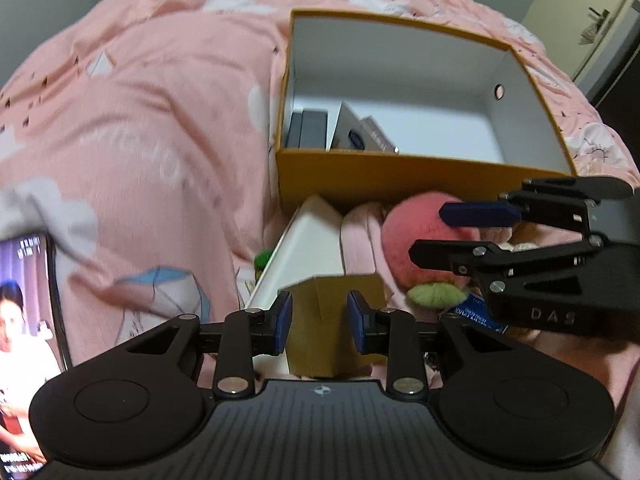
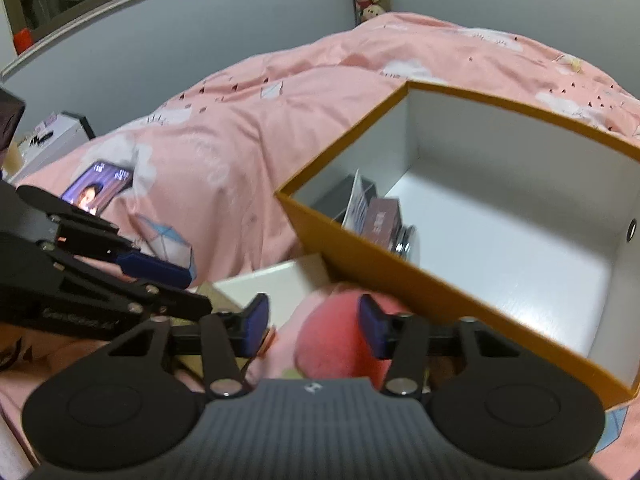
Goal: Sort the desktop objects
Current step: 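Grasp the gold gift box with the left tool while the right tool reaches the pink pom-pom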
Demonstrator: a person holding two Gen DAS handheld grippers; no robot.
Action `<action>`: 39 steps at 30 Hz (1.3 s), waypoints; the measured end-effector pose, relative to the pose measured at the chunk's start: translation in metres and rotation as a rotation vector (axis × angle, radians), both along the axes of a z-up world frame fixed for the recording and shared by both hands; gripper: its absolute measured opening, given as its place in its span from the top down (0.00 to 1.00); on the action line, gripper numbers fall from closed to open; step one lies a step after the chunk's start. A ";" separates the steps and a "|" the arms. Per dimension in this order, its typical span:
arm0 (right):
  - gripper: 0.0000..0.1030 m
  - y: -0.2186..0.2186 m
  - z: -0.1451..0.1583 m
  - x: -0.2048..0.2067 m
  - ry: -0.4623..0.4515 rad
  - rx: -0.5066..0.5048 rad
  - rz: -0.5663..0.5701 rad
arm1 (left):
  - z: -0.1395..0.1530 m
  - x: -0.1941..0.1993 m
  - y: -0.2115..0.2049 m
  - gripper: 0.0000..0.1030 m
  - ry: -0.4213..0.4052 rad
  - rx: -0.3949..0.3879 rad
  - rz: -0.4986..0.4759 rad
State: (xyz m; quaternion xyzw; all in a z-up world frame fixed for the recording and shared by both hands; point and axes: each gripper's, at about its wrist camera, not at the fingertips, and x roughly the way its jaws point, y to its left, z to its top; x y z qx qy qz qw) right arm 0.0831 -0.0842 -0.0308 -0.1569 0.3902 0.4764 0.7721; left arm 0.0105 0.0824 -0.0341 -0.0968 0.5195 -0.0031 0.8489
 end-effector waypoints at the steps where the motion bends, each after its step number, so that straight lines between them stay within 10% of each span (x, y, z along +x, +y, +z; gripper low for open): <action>1: 0.63 0.001 -0.003 -0.002 0.006 -0.011 0.010 | -0.001 -0.001 0.001 0.66 0.007 -0.008 0.004; 39: 0.32 0.058 -0.031 -0.064 -0.145 -0.178 0.384 | 0.008 -0.009 0.002 0.65 -0.016 0.040 0.036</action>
